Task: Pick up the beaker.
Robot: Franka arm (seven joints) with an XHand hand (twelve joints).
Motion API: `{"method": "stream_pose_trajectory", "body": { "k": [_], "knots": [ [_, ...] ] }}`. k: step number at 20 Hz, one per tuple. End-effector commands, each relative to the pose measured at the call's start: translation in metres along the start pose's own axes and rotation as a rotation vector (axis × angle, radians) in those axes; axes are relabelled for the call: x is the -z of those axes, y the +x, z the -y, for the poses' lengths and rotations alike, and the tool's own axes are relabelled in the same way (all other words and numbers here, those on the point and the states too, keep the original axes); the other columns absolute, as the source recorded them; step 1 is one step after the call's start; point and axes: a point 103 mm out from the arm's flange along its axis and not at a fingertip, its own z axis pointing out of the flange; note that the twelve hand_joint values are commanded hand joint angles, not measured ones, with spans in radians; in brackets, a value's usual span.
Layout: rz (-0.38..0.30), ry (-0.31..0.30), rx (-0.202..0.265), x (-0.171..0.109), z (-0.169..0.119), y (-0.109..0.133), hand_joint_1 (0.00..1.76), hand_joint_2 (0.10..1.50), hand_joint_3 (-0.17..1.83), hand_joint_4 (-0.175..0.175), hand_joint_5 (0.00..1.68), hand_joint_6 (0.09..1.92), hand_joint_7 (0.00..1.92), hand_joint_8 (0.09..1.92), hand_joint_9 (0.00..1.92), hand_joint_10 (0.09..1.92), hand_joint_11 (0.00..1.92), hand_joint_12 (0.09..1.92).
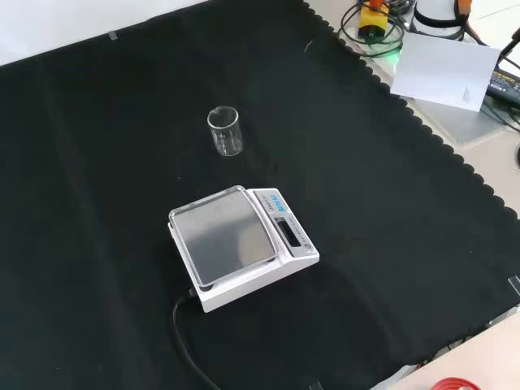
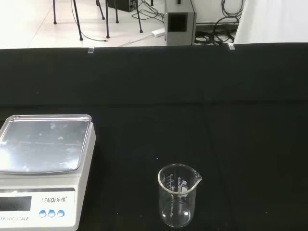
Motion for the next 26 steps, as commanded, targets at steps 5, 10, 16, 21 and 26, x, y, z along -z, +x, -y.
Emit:
{"method": "stream_pose_trajectory", "body": {
  "k": [5, 10, 16, 21, 26],
  "knots": [
    [0.011, 0.006, -0.008, -0.008, -0.008, 0.003, 0.51, 0.63, 0.27, 0.073, 0.22, 0.09, 0.28, 0.67, 0.40, 0.82, 0.17, 1.57],
    [-0.008, 0.019, -0.044, -0.029, -0.029, -0.017, 0.52, 0.65, 0.22, 0.075, 0.24, 0.09, 0.29, 0.67, 0.40, 0.82, 0.16, 1.58],
    [-0.055, 0.120, -0.116, -0.077, -0.092, -0.039, 0.53, 0.66, 0.21, 0.077, 0.22, 0.09, 0.27, 0.66, 0.40, 0.82, 0.14, 1.57],
    [-0.026, 0.190, -0.162, -0.120, -0.116, -0.048, 0.54, 0.66, 0.20, 0.078, 0.21, 0.09, 0.25, 0.66, 0.40, 0.81, 0.13, 1.57],
    [-0.003, 0.281, -0.190, -0.169, -0.136, -0.044, 0.54, 0.66, 0.18, 0.087, 0.13, 0.09, 0.14, 0.64, 0.31, 0.82, 0.01, 1.60]
  ]
}}
